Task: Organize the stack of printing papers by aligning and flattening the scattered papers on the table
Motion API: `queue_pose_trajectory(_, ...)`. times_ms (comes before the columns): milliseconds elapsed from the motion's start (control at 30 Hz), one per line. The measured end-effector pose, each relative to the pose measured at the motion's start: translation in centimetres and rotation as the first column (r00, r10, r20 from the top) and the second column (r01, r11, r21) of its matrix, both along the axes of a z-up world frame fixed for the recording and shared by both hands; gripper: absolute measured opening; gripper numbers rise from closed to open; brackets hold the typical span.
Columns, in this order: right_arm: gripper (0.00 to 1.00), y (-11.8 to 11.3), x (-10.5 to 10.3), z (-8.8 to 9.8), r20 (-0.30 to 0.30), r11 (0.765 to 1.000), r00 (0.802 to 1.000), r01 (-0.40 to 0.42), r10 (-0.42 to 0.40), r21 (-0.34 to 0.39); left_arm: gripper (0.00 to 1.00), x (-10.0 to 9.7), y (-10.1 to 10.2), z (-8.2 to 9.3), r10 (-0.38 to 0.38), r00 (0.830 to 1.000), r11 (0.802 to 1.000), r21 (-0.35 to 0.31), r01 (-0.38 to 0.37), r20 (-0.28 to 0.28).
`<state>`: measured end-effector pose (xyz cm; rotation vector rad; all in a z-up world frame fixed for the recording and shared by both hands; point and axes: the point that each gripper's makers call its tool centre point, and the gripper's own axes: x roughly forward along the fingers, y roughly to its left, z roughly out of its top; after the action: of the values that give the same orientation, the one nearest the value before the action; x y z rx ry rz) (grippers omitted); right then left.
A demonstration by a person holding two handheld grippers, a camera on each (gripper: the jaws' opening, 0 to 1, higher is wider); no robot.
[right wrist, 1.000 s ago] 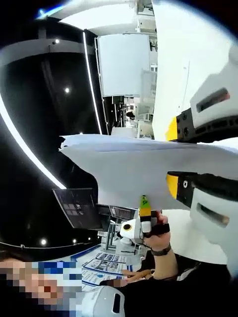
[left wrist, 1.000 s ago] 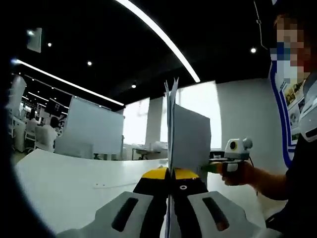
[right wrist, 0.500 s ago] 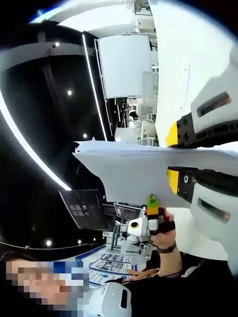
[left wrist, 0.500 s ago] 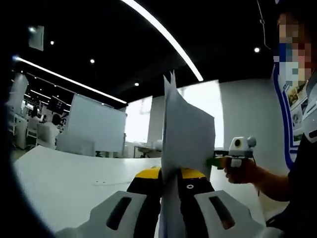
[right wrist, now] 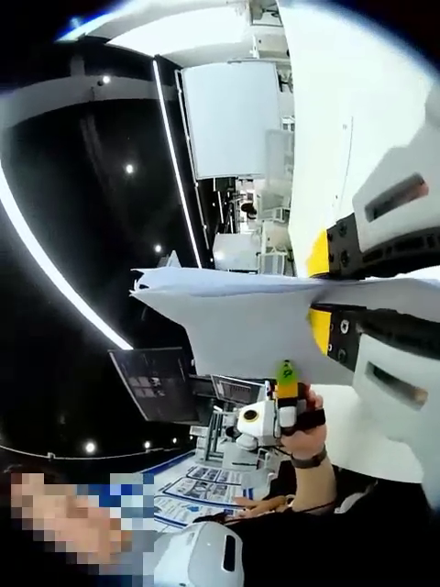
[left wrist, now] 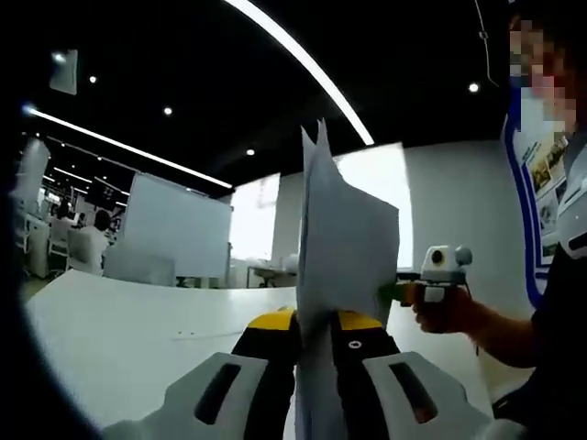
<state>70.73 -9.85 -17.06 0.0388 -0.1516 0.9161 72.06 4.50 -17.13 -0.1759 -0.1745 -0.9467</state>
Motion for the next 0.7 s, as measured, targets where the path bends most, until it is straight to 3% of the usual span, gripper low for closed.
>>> queue_pose_trajectory(700, 0.10, -0.38, 0.33, -0.95, -0.024, 1.000, 1.000, 0.001, -0.001, -0.011, 0.19, -0.15, 0.43, -0.18, -0.007, 1.000, 1.000, 0.002, 0.007, -0.014)
